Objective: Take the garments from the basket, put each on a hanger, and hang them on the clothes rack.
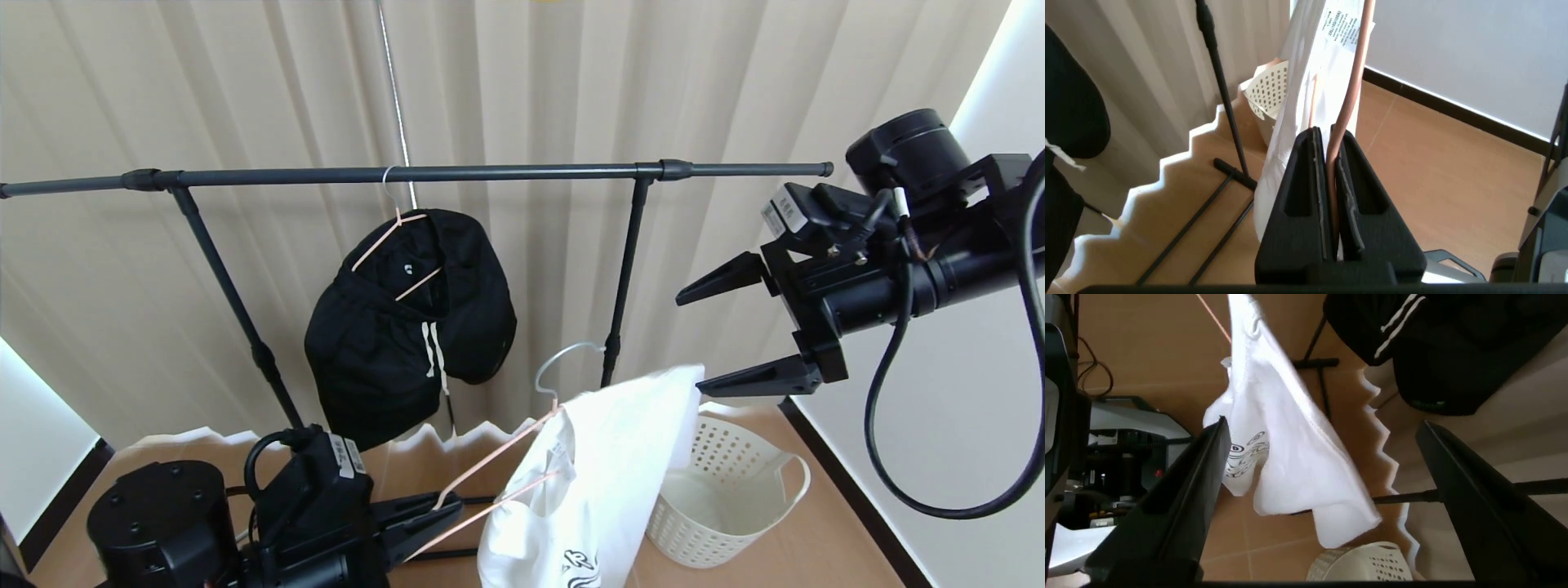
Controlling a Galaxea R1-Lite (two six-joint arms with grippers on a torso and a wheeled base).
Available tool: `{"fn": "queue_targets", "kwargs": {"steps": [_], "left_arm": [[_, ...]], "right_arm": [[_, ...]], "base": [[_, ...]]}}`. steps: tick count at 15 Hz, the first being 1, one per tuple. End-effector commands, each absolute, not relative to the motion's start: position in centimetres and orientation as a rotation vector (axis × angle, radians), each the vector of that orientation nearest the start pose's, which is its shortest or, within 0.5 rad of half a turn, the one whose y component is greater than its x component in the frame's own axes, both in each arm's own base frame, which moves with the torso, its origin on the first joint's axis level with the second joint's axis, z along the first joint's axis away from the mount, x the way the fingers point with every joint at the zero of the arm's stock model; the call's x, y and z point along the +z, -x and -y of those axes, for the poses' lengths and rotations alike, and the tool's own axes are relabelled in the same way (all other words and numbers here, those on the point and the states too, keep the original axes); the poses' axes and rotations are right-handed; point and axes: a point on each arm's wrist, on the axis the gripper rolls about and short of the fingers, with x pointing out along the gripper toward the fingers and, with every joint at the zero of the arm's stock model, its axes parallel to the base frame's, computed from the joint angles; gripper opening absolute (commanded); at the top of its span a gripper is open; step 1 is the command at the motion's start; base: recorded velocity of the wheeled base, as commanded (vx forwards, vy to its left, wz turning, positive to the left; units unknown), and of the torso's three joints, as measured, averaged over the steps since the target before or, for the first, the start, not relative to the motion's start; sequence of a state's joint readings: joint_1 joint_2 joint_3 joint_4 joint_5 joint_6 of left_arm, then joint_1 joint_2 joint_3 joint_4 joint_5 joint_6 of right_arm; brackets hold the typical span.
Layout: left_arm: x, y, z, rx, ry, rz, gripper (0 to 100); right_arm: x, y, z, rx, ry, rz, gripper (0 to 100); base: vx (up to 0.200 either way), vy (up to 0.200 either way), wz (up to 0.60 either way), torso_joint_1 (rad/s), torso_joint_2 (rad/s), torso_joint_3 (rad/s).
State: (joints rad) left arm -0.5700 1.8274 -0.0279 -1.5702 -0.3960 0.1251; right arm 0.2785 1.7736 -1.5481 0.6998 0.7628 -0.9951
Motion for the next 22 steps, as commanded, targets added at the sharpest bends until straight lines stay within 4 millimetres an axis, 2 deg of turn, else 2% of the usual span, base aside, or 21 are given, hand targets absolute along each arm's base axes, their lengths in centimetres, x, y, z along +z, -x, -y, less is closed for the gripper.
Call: {"fn": "queue_targets", "kwargs": {"steps": [1, 10, 13, 17, 22], "left_arm": [[8.1, -16.7, 12.0, -0.987, -0.137, -0.175, 0], [8.2, -15.8, 12.2, -1.022, -0.160, -0.161, 0], [8.3, -15.7, 12.3, -1.027, -0.160, -0.158, 0], [8.4, -15.7, 12.3, -1.028, -0.161, -0.153, 0], [8.5, -15.6, 12.3, -1.028, -0.159, -0.146, 0]], "right_arm": [[24.2, -30.0, -10.6, 1.342, 0.597, -0.409, 100], [23.0, -29.6, -12.7, 1.442, 0.603, -0.481, 100], [22.4, -29.8, -13.0, 1.454, 0.598, -0.503, 100], [20.4, -30.9, -13.5, 1.451, 0.604, -0.575, 100], [19.8, -31.1, -14.2, 1.451, 0.626, -0.597, 100]], "base": [[0.000, 0.000, 0.00, 0.000, 0.00, 0.000], [0.000, 0.000, 0.00, 0.000, 0.00, 0.000], [0.000, 0.000, 0.00, 0.000, 0.00, 0.000], [0.000, 0.000, 0.00, 0.000, 0.00, 0.000], [0.000, 0.000, 0.00, 0.000, 0.00, 0.000]]}}
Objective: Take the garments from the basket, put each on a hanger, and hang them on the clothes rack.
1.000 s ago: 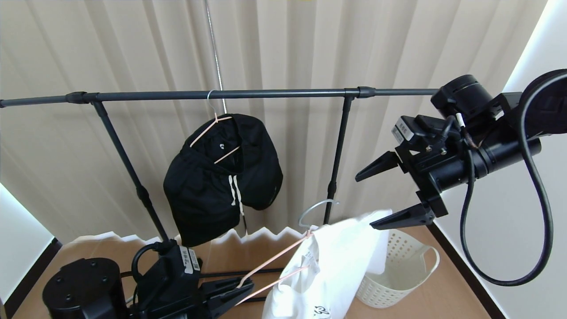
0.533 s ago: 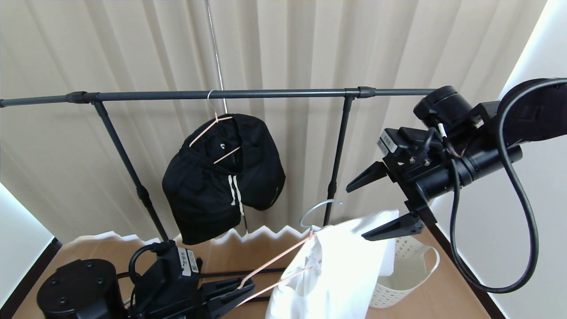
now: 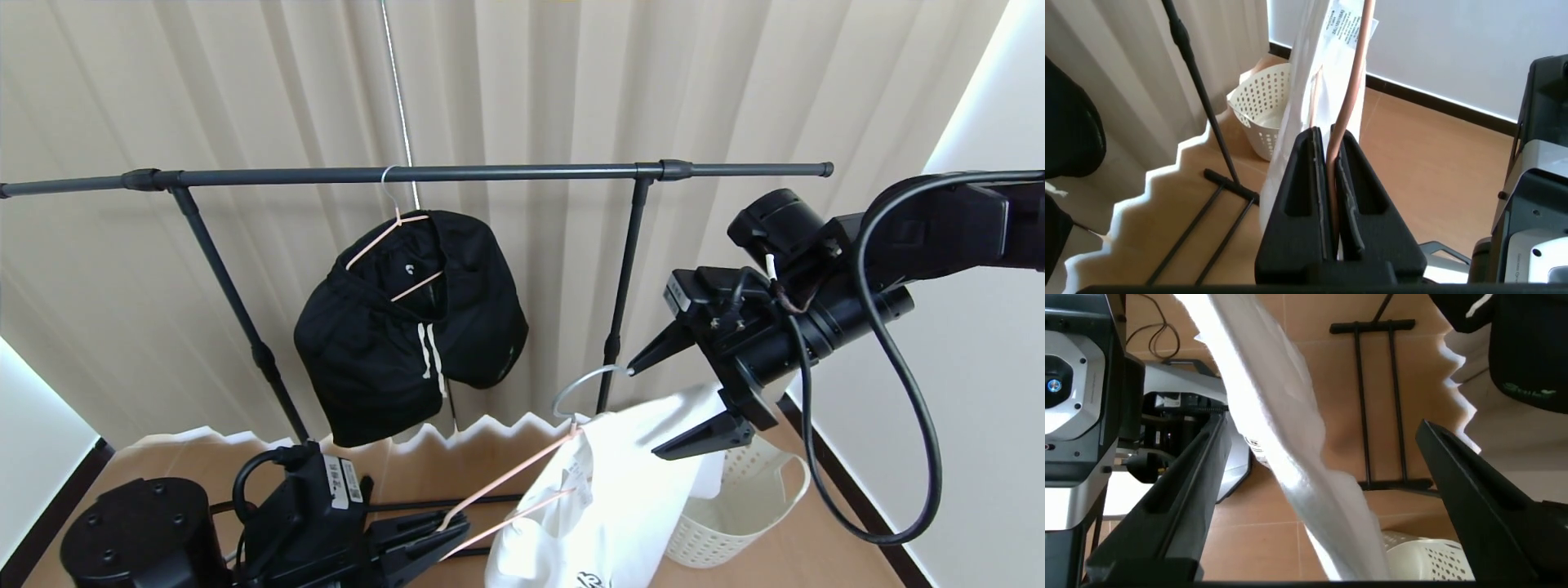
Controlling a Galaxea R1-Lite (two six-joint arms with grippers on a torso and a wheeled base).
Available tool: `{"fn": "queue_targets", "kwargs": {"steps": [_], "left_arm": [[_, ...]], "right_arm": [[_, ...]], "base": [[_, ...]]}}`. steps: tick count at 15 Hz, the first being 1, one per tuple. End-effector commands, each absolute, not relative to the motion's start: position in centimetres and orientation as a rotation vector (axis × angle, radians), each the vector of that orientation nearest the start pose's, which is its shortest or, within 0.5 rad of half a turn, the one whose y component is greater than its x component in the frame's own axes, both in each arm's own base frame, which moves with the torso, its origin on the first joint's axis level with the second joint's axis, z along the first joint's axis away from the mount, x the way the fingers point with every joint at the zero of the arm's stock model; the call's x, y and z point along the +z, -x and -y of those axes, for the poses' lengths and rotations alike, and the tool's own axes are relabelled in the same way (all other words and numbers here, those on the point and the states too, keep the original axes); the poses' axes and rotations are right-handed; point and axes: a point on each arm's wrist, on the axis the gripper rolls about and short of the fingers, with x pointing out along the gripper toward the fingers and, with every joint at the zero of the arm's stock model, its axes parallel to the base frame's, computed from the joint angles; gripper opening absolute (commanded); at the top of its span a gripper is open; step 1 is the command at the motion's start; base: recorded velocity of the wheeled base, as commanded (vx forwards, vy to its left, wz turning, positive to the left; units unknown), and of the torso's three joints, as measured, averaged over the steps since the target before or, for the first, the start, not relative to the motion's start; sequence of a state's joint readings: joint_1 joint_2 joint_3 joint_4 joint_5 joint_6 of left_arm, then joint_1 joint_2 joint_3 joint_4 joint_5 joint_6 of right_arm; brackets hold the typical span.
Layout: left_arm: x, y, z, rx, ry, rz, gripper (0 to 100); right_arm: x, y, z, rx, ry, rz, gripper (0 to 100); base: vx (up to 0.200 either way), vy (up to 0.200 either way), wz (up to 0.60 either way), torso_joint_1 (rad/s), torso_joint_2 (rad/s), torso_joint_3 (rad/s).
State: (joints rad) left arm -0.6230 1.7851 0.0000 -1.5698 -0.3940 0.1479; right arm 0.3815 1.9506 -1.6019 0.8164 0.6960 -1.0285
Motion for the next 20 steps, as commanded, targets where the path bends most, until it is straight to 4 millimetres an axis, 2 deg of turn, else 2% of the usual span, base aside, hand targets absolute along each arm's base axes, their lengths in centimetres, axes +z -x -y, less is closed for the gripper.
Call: {"fn": "queue_targets", "kwargs": {"steps": [1, 7, 19, 20], "left_arm": [[8.5, -15.6, 12.3, -1.028, -0.159, -0.146, 0], [8.6, -15.5, 12.5, -1.038, -0.160, -0.139, 0], [9.0, -15.5, 12.4, -1.030, -0.148, -0.123, 0], [9.0, -15.5, 12.4, -1.029, -0.148, -0.123, 0]], "right_arm": [[19.7, -31.1, -14.2, 1.452, 0.625, -0.600, 100], [19.3, -31.0, -15.5, 1.482, 0.640, -0.596, 100], [19.2, -31.0, -15.6, 1.485, 0.631, -0.605, 100], [19.2, -30.9, -15.7, 1.490, 0.634, -0.603, 0]], "base": [[0.000, 0.000, 0.00, 0.000, 0.00, 0.000], [0.000, 0.000, 0.00, 0.000, 0.00, 0.000], [0.000, 0.000, 0.00, 0.000, 0.00, 0.000], [0.000, 0.000, 0.00, 0.000, 0.00, 0.000]]}}
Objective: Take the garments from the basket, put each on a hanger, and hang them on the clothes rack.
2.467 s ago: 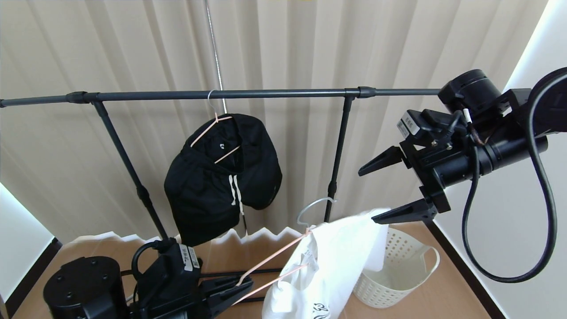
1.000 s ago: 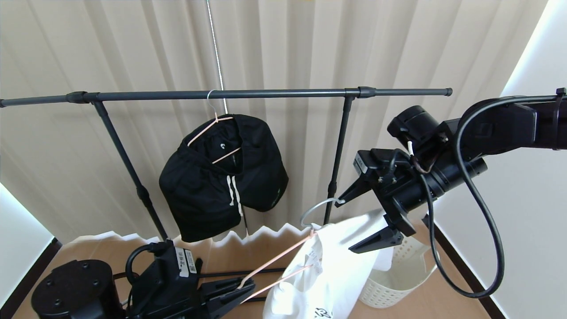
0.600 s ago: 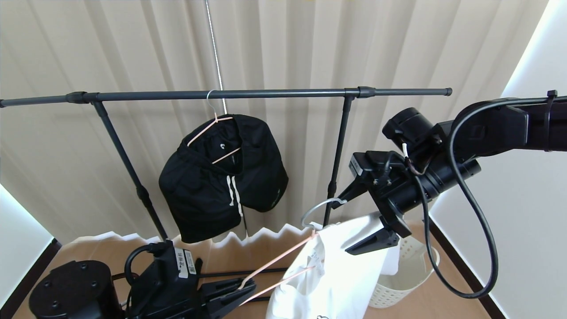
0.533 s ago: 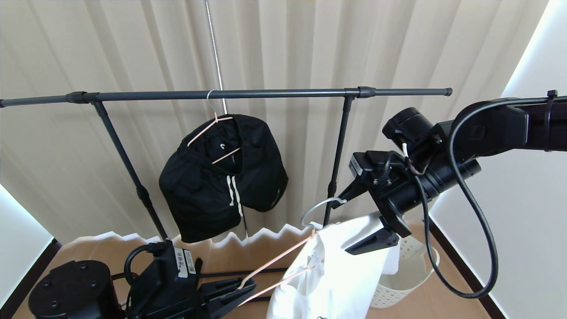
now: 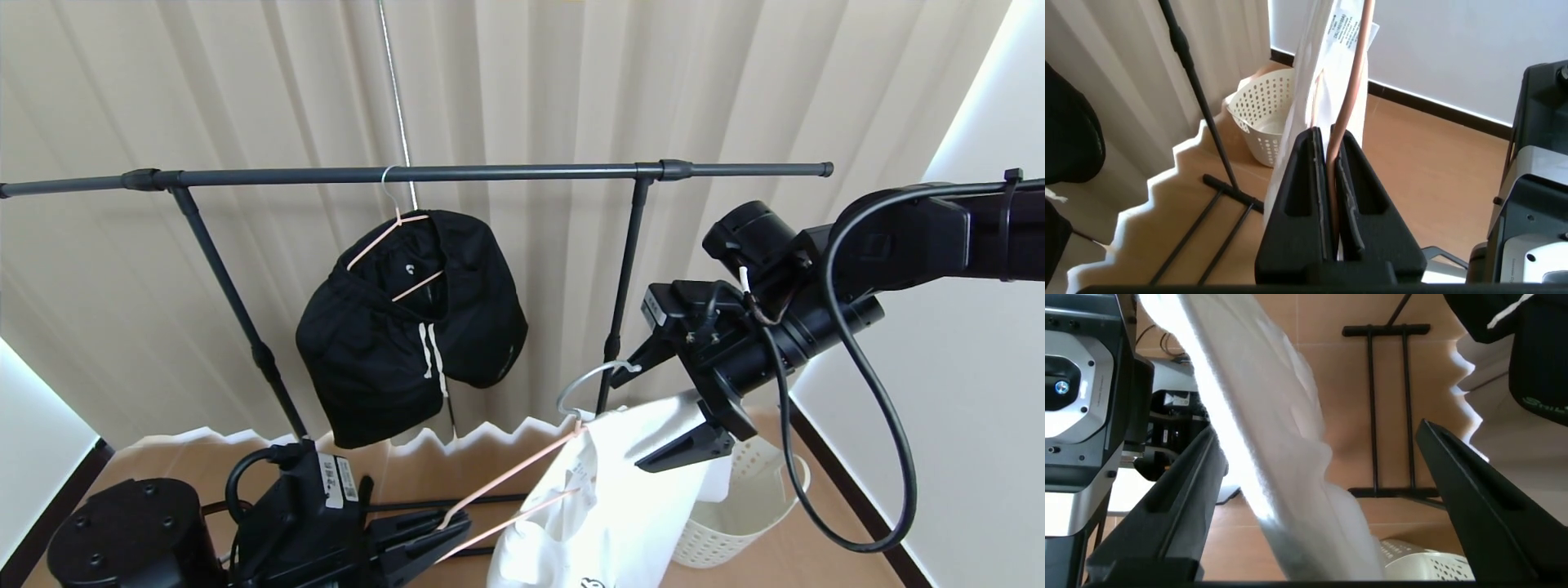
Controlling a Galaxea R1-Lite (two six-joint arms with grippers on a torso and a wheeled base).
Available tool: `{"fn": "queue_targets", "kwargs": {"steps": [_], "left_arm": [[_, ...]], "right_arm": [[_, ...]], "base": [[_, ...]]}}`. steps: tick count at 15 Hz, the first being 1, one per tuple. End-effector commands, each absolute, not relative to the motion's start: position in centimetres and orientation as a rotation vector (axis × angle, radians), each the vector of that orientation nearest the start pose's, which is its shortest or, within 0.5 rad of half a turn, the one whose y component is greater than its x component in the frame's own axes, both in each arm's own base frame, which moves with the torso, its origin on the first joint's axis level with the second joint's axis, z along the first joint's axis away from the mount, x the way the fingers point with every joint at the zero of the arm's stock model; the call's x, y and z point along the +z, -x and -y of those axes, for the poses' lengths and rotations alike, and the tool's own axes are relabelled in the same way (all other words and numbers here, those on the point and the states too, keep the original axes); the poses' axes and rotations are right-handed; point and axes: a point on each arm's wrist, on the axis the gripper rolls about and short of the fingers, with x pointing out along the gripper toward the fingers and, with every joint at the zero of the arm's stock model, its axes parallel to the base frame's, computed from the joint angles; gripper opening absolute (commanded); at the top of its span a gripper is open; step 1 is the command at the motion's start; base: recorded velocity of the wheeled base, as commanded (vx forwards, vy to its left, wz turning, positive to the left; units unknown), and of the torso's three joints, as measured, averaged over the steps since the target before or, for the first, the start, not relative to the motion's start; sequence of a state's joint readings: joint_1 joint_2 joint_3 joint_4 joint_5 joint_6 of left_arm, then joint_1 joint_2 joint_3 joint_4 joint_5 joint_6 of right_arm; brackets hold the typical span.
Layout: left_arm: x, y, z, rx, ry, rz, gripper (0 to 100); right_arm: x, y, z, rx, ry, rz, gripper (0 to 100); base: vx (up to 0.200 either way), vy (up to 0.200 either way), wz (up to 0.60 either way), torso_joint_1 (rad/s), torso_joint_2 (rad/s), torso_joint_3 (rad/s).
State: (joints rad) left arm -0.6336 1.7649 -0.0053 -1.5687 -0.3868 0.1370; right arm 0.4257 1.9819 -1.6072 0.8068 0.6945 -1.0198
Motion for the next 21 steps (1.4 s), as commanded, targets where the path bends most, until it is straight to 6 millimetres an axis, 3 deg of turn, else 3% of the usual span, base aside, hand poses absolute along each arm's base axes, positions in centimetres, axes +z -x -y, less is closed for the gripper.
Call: {"fn": "queue_targets", "kwargs": {"steps": [1, 16, 17, 21], "left_arm": [[9.0, -15.5, 12.4, -1.027, -0.146, -0.122, 0], [9.2, -15.8, 12.4, -0.993, -0.149, -0.112, 0], [9.2, -15.8, 12.4, -0.993, -0.149, -0.110, 100], [9.3, -15.8, 12.3, -0.988, -0.145, -0.105, 100]], "right_arm": [[19.2, -30.9, -15.7, 1.490, 0.634, -0.603, 0], [20.6, -29.9, -15.2, 1.487, 0.638, -0.568, 0], [20.8, -29.6, -15.2, 1.486, 0.639, -0.564, 0], [20.6, -29.1, -14.9, 1.485, 0.639, -0.578, 0]], "base": [[0.000, 0.000, 0.00, 0.000, 0.00, 0.000], [0.000, 0.000, 0.00, 0.000, 0.00, 0.000], [0.000, 0.000, 0.00, 0.000, 0.00, 0.000], [0.000, 0.000, 0.00, 0.000, 0.00, 0.000]]}}
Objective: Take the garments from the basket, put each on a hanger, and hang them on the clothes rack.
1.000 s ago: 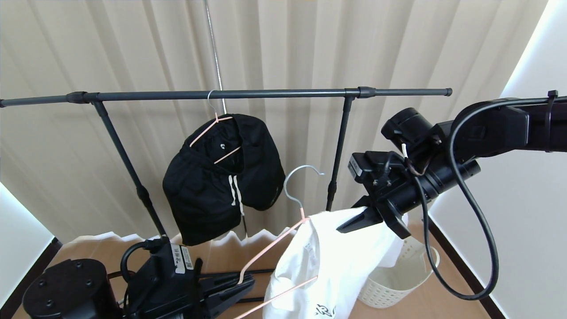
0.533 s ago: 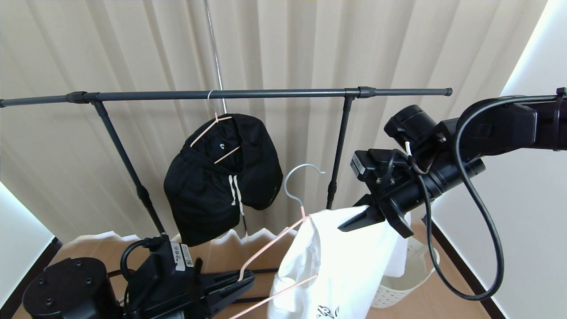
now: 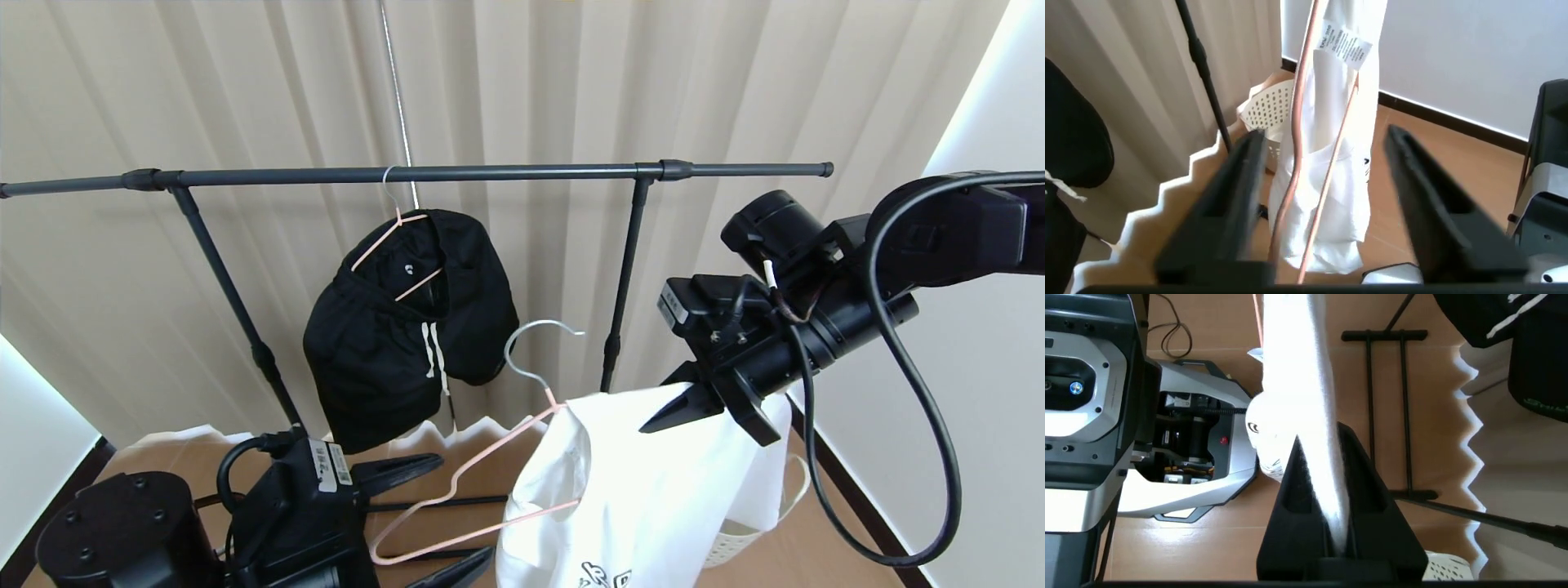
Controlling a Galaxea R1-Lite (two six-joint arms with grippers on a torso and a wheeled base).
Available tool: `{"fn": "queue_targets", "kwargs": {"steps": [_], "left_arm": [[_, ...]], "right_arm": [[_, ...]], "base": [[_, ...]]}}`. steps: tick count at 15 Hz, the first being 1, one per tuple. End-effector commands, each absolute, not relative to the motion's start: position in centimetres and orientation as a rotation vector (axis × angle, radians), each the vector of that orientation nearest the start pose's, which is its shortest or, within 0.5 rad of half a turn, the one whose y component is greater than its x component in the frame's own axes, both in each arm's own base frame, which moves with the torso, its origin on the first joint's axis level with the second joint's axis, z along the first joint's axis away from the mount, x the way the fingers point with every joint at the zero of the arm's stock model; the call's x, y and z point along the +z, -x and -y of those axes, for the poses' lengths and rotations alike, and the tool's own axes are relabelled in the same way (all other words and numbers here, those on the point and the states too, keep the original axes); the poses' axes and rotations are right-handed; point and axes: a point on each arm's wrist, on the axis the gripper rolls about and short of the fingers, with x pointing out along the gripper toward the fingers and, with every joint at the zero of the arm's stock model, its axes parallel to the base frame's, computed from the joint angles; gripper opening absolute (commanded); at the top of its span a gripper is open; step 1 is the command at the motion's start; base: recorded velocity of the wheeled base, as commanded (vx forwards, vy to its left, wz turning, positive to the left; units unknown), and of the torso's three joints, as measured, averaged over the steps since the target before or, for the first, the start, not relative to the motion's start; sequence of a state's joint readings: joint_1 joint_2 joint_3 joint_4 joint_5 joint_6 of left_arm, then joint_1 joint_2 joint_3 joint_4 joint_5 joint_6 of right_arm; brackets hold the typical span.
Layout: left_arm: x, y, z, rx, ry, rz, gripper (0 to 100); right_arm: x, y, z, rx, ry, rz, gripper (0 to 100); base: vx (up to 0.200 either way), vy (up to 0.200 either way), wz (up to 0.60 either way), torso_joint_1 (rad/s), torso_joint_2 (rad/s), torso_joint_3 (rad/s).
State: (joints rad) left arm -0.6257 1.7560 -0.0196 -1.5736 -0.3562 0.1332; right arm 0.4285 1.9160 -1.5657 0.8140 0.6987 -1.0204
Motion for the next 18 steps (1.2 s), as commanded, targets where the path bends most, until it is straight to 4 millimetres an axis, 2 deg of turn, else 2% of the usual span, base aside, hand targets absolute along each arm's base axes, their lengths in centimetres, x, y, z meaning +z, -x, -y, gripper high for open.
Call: {"fn": "queue_targets", "kwargs": {"steps": [1, 8, 10, 13, 18], "left_arm": [[9.3, -15.9, 12.3, -0.984, -0.146, -0.105, 100], [10.3, -16.9, 11.3, -0.920, -0.100, -0.070, 100], [11.1, -18.0, 11.2, -0.882, -0.051, -0.045, 100], [13.0, -19.0, 11.2, -0.851, -0.023, 0.051, 100], [13.2, -20.0, 11.7, -0.779, -0.011, -0.061, 100]], "right_arm": [[20.9, -28.9, -14.8, 1.485, 0.642, -0.571, 0], [21.8, -28.6, -14.6, 1.464, 0.661, -0.541, 0], [23.0, -28.4, -14.1, 1.362, 0.747, -0.544, 0], [24.2, -28.5, -14.0, 1.226, 0.762, -0.496, 0], [25.6, -27.7, -13.7, 1.060, 0.725, -0.441, 0]], "base": [[0.000, 0.000, 0.00, 0.000, 0.00, 0.000], [0.000, 0.000, 0.00, 0.000, 0.00, 0.000], [0.000, 0.000, 0.00, 0.000, 0.00, 0.000], [0.000, 0.000, 0.00, 0.000, 0.00, 0.000], [0.000, 0.000, 0.00, 0.000, 0.00, 0.000]]}}
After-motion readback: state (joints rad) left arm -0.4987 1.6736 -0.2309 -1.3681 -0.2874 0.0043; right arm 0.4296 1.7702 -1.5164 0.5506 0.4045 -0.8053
